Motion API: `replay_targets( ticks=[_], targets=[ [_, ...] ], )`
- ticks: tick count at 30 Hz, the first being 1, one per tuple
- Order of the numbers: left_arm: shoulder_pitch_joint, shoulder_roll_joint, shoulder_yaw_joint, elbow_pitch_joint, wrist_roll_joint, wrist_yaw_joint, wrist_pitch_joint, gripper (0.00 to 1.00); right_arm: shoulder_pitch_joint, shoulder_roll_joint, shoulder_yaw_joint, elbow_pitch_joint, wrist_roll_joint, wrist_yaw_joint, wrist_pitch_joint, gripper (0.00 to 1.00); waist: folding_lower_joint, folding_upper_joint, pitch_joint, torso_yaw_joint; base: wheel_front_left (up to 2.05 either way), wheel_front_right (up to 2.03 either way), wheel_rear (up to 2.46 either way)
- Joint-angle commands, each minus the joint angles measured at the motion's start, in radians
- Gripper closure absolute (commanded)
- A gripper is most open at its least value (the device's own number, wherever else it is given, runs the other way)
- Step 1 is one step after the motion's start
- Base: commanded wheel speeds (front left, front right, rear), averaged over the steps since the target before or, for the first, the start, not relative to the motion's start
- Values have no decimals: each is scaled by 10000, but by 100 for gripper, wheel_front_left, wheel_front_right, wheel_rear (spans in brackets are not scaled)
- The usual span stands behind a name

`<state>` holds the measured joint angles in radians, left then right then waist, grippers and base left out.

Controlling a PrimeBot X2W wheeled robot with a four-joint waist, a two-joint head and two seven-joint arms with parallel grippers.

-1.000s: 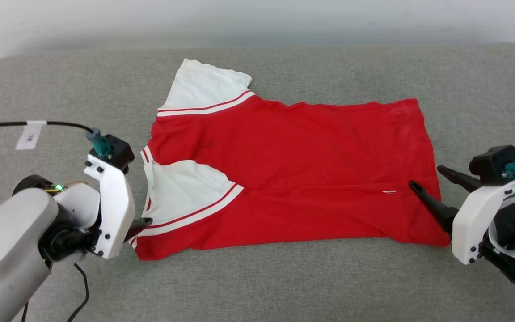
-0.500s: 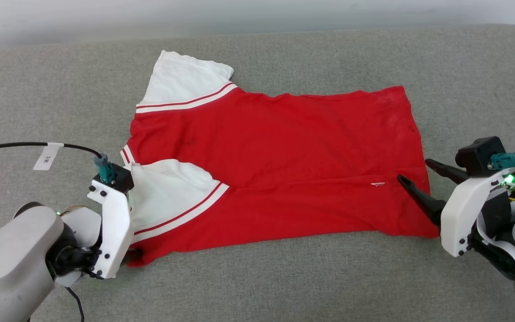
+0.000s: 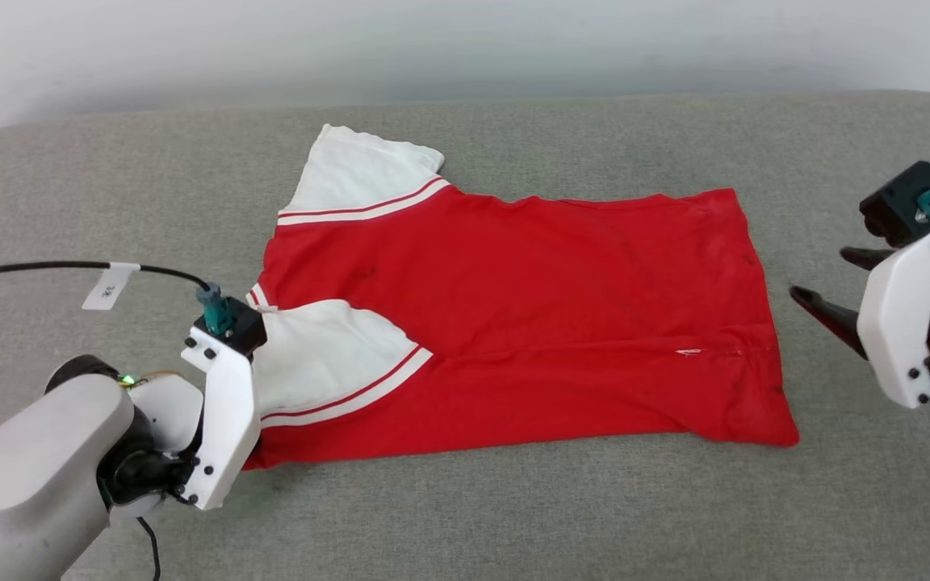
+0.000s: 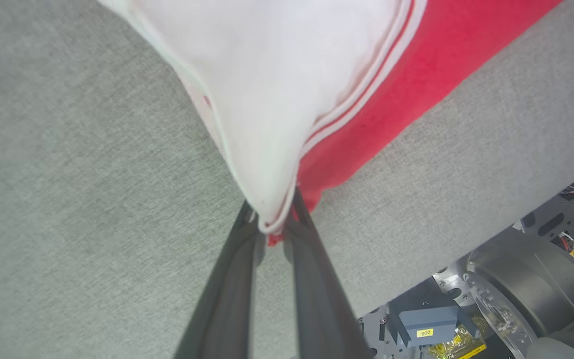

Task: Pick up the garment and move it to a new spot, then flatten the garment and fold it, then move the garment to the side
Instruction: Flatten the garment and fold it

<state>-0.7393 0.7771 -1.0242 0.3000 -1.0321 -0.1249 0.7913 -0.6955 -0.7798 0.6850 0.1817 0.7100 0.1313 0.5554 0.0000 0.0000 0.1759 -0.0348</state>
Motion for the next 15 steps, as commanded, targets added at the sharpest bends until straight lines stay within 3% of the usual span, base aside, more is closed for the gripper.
replay_targets(
  ticks=[1,4,7,15],
  targets=[
    [-112,91,-54,-150,73,-33,-21,100,-277,-273,247,-85,336,-11,557,0,0,0,1,83,0,0,0],
    [-277,219,-125,-518,144,-26,-125,100,-698,-942,803,-244,965,-11,1851,0,0,0,88,222,0,0,0],
    [-381,244,-200,-771,183,-33,-209,100,-776,-1217,1057,-96,1596,-11,2635,0,0,0,219,367,0,0,0],
    [-605,280,-383,-1033,342,-38,-470,100,-74,-547,1233,818,2361,-11,3085,0,0,0,676,575,0,0,0]
  ],
)
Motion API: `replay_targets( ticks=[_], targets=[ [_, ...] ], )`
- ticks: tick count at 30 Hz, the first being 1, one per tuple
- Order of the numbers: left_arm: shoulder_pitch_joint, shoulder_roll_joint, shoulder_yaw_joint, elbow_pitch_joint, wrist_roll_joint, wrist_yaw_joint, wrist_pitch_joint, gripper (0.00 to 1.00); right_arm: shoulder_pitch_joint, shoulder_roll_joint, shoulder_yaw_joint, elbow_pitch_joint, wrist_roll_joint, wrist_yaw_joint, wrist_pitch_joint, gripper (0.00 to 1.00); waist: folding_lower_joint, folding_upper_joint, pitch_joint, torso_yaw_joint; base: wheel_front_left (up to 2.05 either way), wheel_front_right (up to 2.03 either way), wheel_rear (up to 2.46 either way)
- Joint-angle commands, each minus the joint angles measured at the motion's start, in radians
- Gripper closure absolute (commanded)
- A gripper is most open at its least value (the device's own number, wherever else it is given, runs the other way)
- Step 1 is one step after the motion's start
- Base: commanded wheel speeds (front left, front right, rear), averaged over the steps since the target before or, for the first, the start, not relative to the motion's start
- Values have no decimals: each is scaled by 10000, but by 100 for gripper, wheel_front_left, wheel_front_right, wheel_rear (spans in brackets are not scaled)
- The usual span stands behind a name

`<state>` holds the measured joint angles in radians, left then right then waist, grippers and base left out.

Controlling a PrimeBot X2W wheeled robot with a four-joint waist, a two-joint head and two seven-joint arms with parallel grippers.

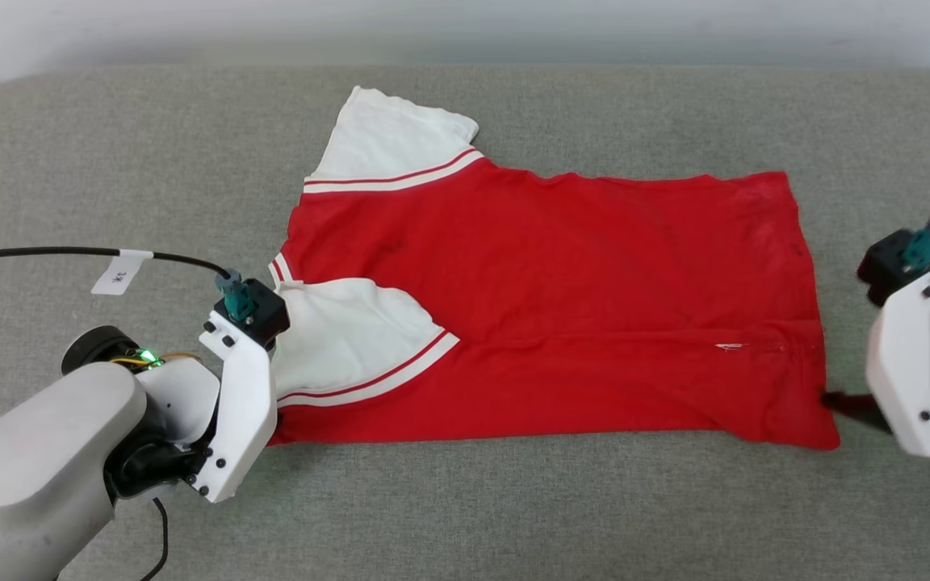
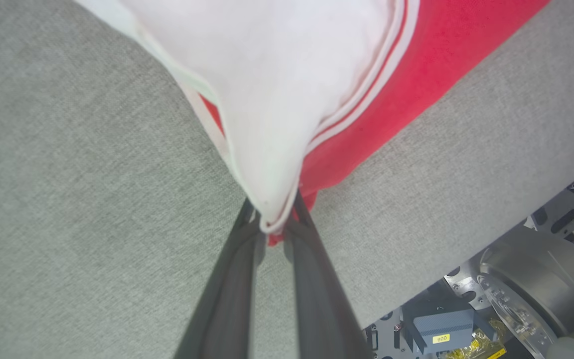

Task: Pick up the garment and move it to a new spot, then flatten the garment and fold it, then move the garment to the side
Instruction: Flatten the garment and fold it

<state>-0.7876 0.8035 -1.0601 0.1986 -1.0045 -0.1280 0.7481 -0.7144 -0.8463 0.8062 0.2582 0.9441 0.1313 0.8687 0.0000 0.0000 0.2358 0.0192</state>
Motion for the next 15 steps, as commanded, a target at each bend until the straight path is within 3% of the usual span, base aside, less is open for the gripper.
replay_targets(
  ticks=[1,9,10,12,15],
  targets=[
    [-173,24,-38,-33,85,-7,-61,100,234,295,30,227,78,-11,-83,0,0,0,140,49,0,0,0],
    [-273,-21,-169,161,83,-9,-310,100,1017,1601,614,1668,-127,-10,-547,0,0,0,463,71,0,0,0],
    [-263,-44,-194,205,77,-9,-345,100,1042,1649,685,1763,-133,-10,-619,12,0,0,469,70,0,0,0],
    [-196,-44,-219,315,25,-9,-422,100,943,1667,752,1798,-171,-12,-857,100,0,0,427,27,0,0,0],
    [-4,24,-290,475,-77,-9,-537,100,635,1485,599,1657,-39,-10,-1393,100,0,0,195,-53,0,0,0]
  ],
)
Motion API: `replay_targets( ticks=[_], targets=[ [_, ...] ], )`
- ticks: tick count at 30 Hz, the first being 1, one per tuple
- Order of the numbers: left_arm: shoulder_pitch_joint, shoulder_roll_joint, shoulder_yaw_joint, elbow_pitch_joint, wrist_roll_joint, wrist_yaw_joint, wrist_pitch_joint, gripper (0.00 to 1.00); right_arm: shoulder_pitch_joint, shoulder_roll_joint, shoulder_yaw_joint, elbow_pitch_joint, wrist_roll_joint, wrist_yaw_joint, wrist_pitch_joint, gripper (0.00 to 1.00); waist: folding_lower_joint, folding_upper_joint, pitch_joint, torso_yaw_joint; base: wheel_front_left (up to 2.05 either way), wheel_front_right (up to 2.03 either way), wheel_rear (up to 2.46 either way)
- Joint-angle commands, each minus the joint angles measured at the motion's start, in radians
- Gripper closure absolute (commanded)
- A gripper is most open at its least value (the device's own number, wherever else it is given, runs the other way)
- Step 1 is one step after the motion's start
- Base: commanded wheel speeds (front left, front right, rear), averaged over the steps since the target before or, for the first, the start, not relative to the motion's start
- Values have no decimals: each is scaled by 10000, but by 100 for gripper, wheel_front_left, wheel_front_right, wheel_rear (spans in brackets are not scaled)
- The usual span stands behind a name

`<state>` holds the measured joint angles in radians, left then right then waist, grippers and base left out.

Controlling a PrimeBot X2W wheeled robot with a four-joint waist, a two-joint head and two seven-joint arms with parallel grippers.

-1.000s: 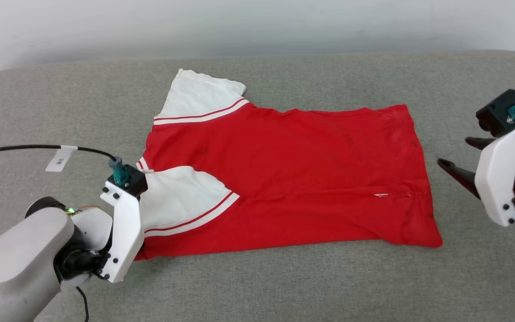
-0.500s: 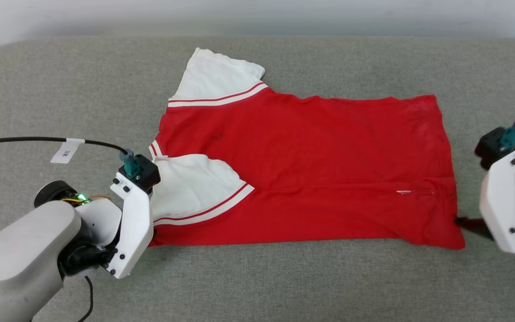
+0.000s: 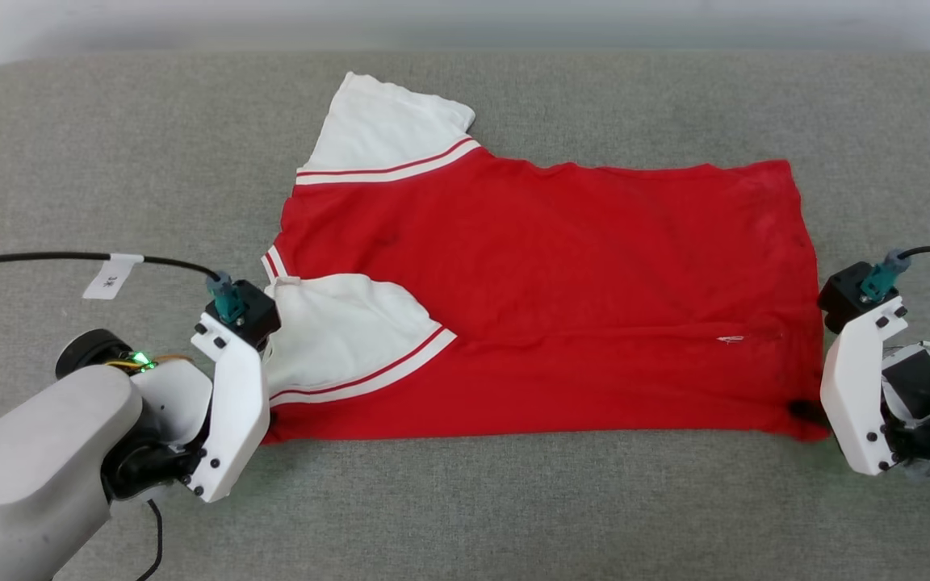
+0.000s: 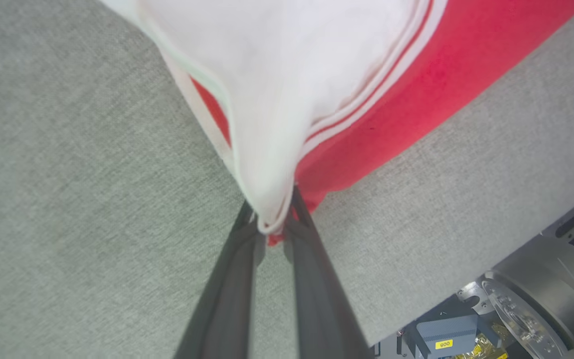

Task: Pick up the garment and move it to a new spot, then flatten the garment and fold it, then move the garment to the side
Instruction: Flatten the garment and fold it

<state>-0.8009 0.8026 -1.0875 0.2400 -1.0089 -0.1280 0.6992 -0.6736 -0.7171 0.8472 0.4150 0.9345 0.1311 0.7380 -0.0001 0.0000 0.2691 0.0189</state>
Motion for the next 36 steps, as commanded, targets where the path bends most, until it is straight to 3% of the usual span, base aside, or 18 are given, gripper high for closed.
replay_targets(
  ticks=[1,10,18,22,28,29,30,31,36],
  targets=[
    [181,85,-32,100,-65,-9,-90,100,138,81,117,3,121,-10,-264,100,1,0,-253,-71,0,0,0],
    [846,516,-207,-1,-488,-2,-374,100,415,-1191,173,-1322,732,-11,-913,100,1,0,-1235,-188,0,0,0],
    [1840,929,-451,-720,-820,171,-516,100,1867,-2378,219,-2494,1235,-13,-1161,100,1,0,-1521,-187,0,0,0],
    [2264,1036,-571,-1061,-939,340,-607,100,2656,-2362,139,-2401,1317,-13,-1367,100,1,0,-1451,-198,0,0,0],
    [2561,914,-569,-1037,-1052,624,-769,100,3097,-1733,41,-1812,984,-13,-1494,100,1,0,-1321,-245,0,0,0],
    [2529,887,-531,-1009,-983,671,-882,19,3069,-1627,-44,-1706,917,-13,-1578,98,1,0,-1328,-252,0,0,0],
    [2498,863,-480,-988,-998,692,-966,0,3008,-1523,-147,-1658,824,-13,-1755,64,1,0,-1348,-254,0,0,0],
    [2415,870,-433,-981,-939,718,-1055,0,2963,-1462,-220,-1610,730,-13,-1865,0,1,0,-1384,-249,0,0,0],
    [1910,1090,-12,-1083,-761,761,-1485,0,2703,-1492,-793,-1941,-75,-11,-2882,0,1,0,-1622,-271,0,0,0]
  ],
)
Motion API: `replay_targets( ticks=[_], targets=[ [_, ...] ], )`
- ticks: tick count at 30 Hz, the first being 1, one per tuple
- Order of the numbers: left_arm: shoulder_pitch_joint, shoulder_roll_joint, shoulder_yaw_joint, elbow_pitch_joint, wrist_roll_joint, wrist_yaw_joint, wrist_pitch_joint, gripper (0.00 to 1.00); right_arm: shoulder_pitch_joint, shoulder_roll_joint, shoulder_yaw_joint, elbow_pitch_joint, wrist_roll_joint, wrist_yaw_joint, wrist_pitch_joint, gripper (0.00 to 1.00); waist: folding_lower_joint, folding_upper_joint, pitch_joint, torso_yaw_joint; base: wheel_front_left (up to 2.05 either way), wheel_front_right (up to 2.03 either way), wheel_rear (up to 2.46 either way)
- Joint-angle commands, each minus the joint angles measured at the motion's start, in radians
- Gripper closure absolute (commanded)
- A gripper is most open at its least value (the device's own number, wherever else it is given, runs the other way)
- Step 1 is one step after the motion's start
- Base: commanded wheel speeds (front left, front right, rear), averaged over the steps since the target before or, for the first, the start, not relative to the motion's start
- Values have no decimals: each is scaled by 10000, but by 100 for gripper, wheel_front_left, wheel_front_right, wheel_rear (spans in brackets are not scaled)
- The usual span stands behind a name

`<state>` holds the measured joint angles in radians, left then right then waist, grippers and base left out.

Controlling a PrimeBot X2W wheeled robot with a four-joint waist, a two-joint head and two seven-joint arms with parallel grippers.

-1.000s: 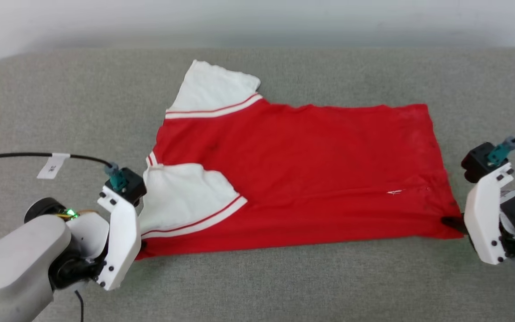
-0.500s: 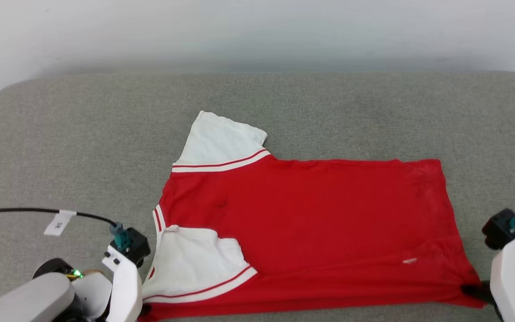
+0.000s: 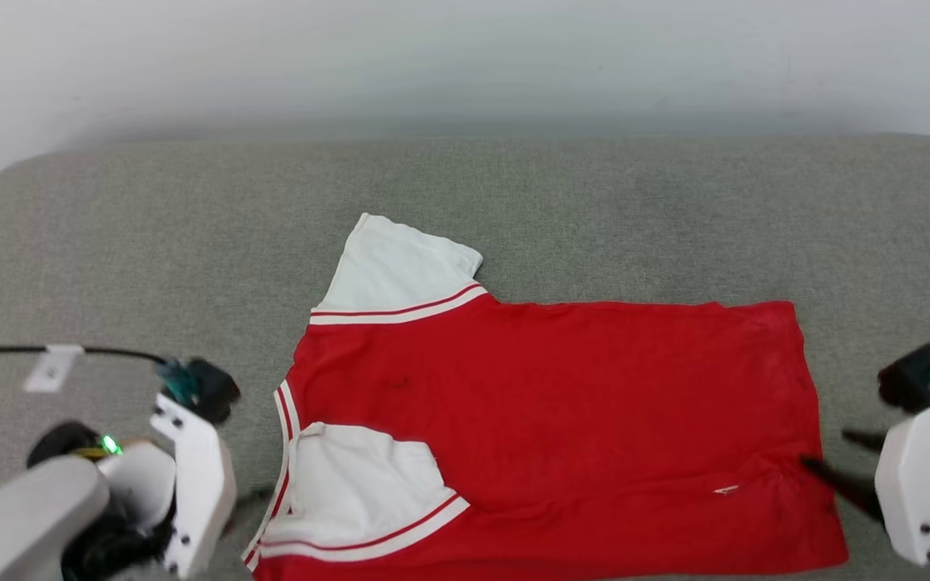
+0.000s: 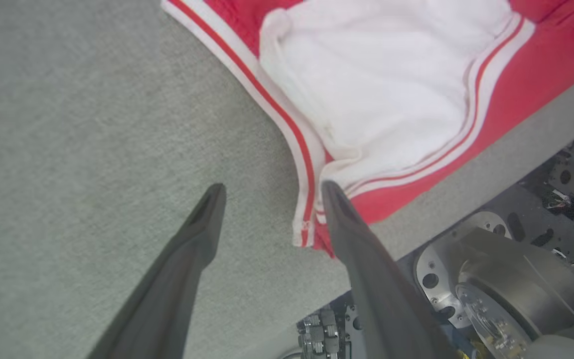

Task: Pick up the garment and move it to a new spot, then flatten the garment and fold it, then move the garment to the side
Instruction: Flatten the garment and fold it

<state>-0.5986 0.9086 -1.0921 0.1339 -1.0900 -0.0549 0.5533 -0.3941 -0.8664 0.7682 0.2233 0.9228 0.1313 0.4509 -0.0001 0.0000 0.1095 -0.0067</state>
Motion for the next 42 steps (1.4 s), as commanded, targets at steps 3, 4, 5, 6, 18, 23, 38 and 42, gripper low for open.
replay_targets(
  ticks=[3,4,5,6,18,23,38,42],
  targets=[
    [-540,140,453,-58,415,207,-675,0,-200,257,-826,-282,-528,-10,-975,0,1,0,-93,-105,0,0,0],
    [-701,133,594,-13,583,305,-958,0,-228,384,-1127,-409,-813,-10,-1338,0,1,0,-87,-149,0,0,0],
    [-881,123,751,72,733,413,-1225,0,-249,564,-1511,-479,-1058,-12,-1680,0,1,0,-63,-209,0,0,0],
    [-1028,112,845,133,903,464,-1436,0,-229,739,-1804,-607,-1393,-10,-1995,0,1,0,-29,-271,0,0,0],
    [-3605,-901,1627,1729,2100,579,-2366,0,1521,4396,-6816,-2945,-5168,-10,-5074,0,1,0,1297,-780,0,0,0],
    [-4998,-1430,1619,2549,2397,269,-1881,0,2495,5827,-7729,-4574,-6135,-12,-5041,0,1,0,2193,-919,0,0,0],
    [-7501,-2006,1064,4150,1097,-648,2736,0,2289,6909,-7365,-5910,-7073,-12,-4600,0,1,0,4493,-1919,0,0,0],
    [-7751,-1930,1030,4219,703,-682,3598,0,1935,6836,-7255,-5799,-7048,-12,-4608,0,1,0,4908,-2024,0,0,0]
  ],
)
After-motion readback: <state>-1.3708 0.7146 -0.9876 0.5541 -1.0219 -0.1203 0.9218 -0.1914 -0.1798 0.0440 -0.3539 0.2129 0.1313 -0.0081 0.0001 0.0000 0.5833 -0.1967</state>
